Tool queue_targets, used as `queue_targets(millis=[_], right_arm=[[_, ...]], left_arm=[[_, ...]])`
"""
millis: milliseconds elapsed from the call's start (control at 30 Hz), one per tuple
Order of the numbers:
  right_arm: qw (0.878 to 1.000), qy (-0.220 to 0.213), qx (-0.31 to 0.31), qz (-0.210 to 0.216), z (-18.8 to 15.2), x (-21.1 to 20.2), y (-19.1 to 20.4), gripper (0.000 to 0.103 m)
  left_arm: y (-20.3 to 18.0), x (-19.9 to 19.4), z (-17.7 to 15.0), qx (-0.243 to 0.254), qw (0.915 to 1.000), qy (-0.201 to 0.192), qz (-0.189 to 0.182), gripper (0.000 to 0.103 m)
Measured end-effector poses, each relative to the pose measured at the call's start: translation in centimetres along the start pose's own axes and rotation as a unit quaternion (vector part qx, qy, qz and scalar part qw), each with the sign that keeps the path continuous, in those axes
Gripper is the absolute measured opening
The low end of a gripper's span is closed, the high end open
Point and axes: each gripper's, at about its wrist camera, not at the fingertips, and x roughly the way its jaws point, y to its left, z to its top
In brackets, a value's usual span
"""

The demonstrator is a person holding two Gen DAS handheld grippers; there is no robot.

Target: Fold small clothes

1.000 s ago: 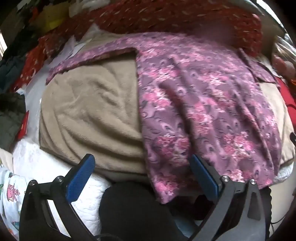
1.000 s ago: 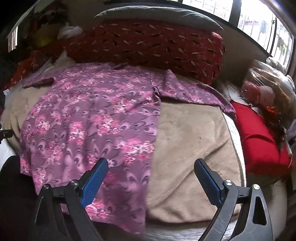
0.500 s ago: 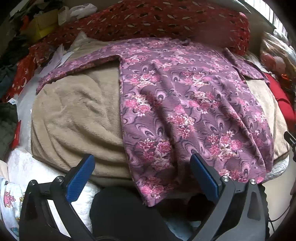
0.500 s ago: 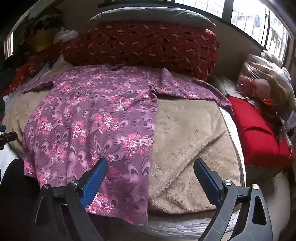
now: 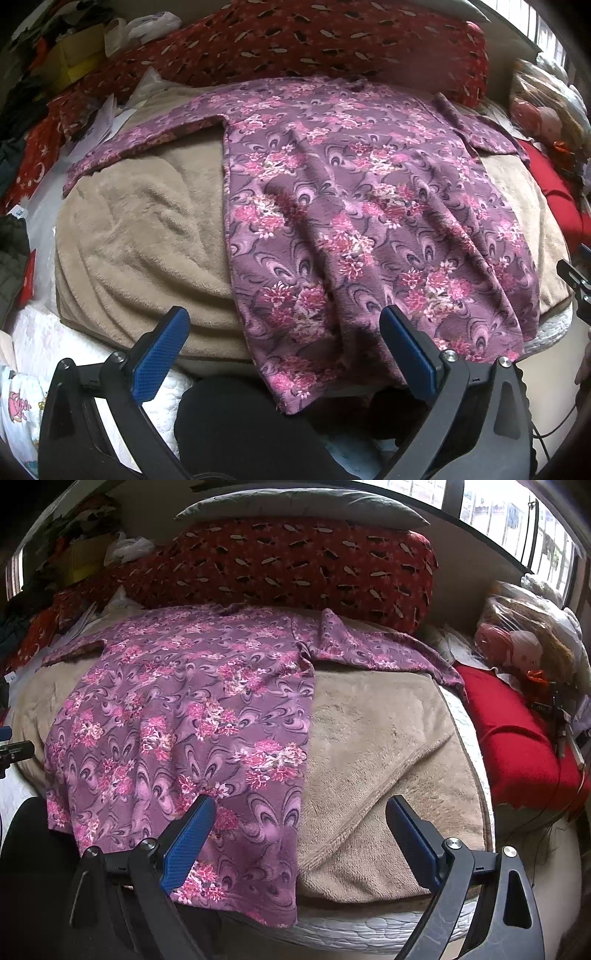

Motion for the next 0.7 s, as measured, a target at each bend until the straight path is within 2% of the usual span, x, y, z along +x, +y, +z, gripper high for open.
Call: queue_targets(millis=[100,300,700], right_arm=[[1.0,0.0,-0.01,-0.005,0.2,0.1,0.3,0.093],[0.996,-0.03,-0.069,-0.036,1.4,-0.5,-0.3,0.094],[0.999,-0.01,-0.046,-0.005,-0.7,1.1,-0.1,0.093]], left_arm=[[-0.1,-0.1,0.1,0.002,1.0,-0.001,-0.003,0.103],[-0.3,-0.1,0.2,0.007,1.0,-0.003,-0.003,0.103],[-1.1,-0.2,0.1,0.019,0.9998,0.002,-0.006,0.103]])
